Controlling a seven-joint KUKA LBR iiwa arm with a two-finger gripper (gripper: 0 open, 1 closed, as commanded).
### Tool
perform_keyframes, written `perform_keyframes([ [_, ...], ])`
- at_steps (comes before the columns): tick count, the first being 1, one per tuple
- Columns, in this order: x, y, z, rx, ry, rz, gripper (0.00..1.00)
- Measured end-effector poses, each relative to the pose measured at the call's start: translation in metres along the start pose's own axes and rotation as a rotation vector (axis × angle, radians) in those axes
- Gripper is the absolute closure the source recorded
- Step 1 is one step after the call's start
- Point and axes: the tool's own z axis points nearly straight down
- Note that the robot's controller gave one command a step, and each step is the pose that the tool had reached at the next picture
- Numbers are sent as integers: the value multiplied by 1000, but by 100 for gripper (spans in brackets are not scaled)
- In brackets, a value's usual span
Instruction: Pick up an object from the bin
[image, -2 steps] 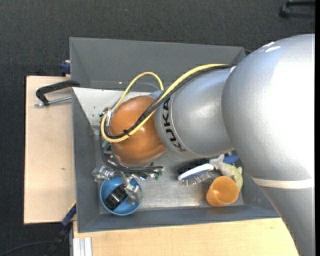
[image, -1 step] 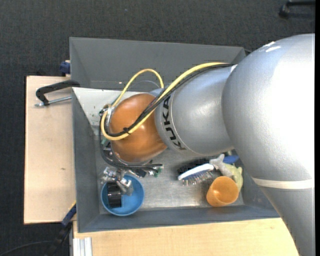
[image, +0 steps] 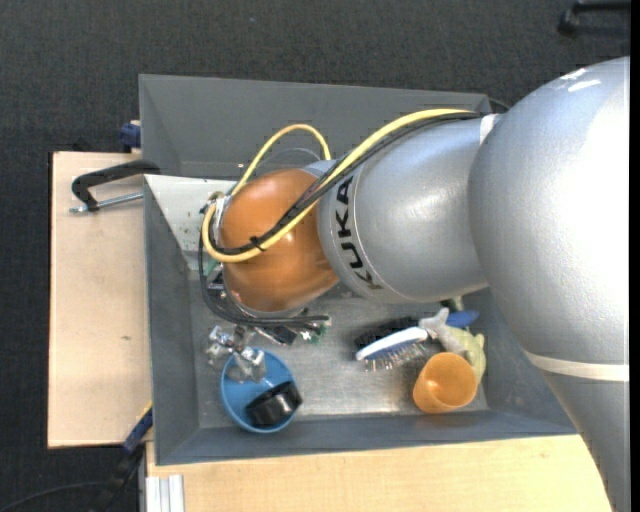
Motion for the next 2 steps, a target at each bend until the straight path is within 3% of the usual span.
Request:
perform_keyframes([
  [1, -3, 0, -31, -1, 2, 1, 100],
  [2, -7, -1, -99, 2, -2, 3, 100],
])
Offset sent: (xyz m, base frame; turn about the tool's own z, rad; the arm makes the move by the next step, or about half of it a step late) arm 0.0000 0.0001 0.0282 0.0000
